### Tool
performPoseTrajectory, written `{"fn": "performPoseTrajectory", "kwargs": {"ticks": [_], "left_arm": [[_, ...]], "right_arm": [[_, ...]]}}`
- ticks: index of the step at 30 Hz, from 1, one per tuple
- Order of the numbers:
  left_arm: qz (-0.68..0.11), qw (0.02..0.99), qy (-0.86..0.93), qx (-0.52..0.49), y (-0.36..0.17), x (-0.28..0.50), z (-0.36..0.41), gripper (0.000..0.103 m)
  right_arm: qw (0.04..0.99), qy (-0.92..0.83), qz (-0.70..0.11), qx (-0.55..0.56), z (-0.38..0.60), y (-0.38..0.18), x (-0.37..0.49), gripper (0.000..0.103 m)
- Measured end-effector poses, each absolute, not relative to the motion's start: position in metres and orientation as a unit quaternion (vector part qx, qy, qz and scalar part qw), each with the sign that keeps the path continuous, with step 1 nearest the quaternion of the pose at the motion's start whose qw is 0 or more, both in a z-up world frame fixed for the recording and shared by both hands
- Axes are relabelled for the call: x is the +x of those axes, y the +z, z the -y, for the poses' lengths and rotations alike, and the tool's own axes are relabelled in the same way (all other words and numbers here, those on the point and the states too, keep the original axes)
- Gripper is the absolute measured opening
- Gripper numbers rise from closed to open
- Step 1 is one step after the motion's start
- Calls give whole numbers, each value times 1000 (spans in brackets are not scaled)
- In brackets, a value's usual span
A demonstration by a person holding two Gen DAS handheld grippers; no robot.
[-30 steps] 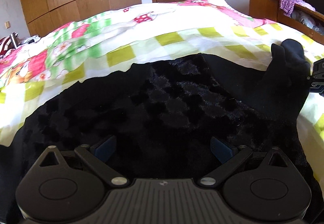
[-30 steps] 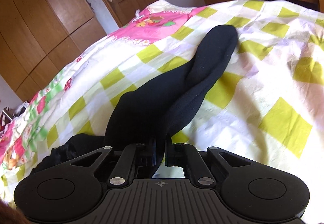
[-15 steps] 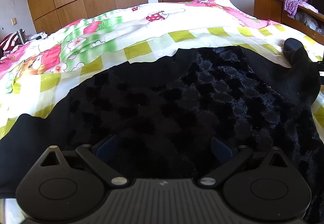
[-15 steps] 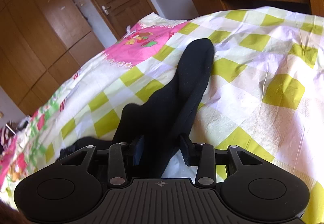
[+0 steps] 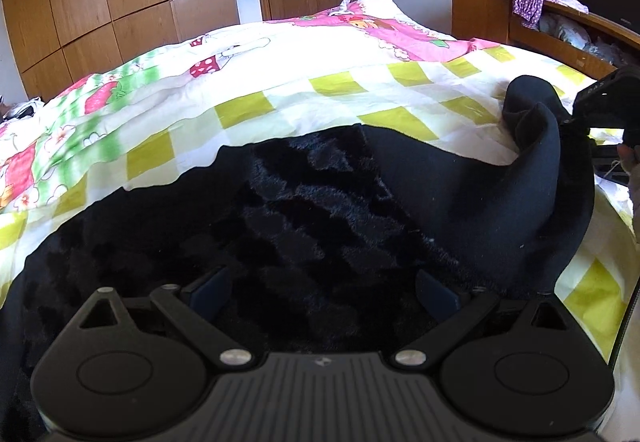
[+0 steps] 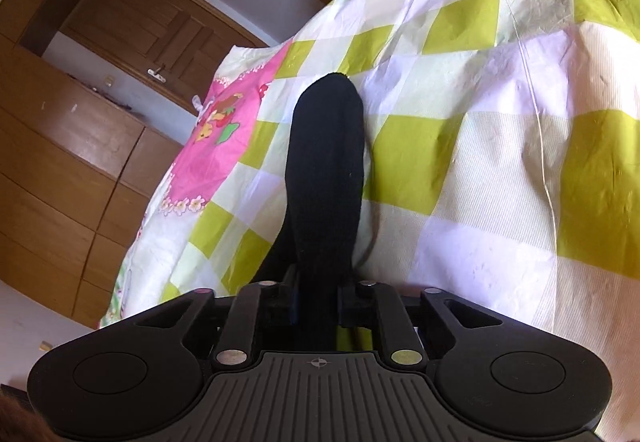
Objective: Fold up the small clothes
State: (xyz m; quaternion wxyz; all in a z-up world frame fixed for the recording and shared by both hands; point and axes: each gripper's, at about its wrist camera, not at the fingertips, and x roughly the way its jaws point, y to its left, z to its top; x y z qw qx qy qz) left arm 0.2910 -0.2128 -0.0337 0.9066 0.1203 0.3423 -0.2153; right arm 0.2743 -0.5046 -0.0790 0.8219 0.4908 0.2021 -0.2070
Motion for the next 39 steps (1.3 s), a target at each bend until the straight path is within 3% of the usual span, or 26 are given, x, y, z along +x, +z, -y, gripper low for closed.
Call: {"fn": "performPoseTrajectory", "kwargs": {"ticks": [7,12,17,22,28,32,35,39], "left_arm": [[-334,909,-210,135,-33,294,243,103],[-350,905,-209,118,-25,292,219,103],[-340,912,-185,138,-20,279,167,103],[-315,925,-151,149,-14,259,121,103],[-352,925,-96,103,-20,243,46,103],[-359,927,-63,92,-27,227,10,103],[-364,925,-59,88,-33,223,-5,103],[-368,926,-68,60,-36,228,-19,103]], "right_arm": [[882,-243,-101,392,488,-15,210,8],[932,-257,-107,233,449,11,209,9],[920,-246,-137,274,455,8,237,19],[890,-271,-162,329,453,-4,252,12],[985,-108,-131,-16,280,41,263,11],[945,23,-179,-271,160,-19,263,6],[904,87,-202,-368,116,-64,244,5],[874,88,-218,-426,101,-80,230,7]]}}
